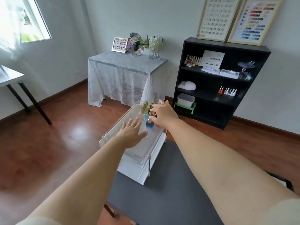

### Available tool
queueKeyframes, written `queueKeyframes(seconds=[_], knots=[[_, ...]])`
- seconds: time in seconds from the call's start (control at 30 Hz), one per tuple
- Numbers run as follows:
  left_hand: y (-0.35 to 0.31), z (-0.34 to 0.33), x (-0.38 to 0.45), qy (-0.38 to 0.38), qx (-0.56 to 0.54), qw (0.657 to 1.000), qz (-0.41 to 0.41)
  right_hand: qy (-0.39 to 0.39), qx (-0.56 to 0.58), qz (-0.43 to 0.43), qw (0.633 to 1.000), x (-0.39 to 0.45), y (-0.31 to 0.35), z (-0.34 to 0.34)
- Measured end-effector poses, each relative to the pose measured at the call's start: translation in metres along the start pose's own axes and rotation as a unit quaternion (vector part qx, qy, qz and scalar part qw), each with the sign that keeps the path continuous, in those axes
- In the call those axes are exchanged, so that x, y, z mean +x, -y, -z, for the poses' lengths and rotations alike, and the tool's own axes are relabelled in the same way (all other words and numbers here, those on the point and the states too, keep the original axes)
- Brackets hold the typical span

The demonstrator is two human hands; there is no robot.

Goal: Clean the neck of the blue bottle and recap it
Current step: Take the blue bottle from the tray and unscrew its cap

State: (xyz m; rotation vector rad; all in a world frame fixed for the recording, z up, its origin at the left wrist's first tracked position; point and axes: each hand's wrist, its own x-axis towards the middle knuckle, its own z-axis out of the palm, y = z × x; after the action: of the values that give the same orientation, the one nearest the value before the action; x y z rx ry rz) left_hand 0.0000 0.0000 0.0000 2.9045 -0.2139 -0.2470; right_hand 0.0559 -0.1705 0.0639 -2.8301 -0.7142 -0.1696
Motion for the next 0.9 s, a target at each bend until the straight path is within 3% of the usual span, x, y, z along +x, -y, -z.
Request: queueKeyframes(seconds=[0.23, 0.4, 0.53, 0.73, 0.9], knots=[[0.001, -0.007, -0.002, -0.024, 0.003, 1.000, -0.003, -0.040, 0.053, -0.040, 0.997, 0.002, 0.002, -0.012], [-0.005, 0.000, -0.002, -0.072, -0.103, 0.992, 0.013, -0.059, 0.115, -0.024, 0.991, 0.001, 0.002, -0.012], [-0.013, 0.008, -0.004, -0.108, -0.209, 0.972, 0.012, -0.089, 0.191, -0.011, 0.978, -0.005, 0.001, -0.003], [-0.032, 0.021, -0.004, -0.229, -0.313, 0.921, -0.031, -0.142, 0.267, -0.021, 0.953, -0.031, 0.002, 0.026], [-0.065, 0.024, -0.003, -0.241, -0.338, 0.908, -0.065, -0.194, 0.351, -0.055, 0.914, -0.065, -0.008, 0.042]])
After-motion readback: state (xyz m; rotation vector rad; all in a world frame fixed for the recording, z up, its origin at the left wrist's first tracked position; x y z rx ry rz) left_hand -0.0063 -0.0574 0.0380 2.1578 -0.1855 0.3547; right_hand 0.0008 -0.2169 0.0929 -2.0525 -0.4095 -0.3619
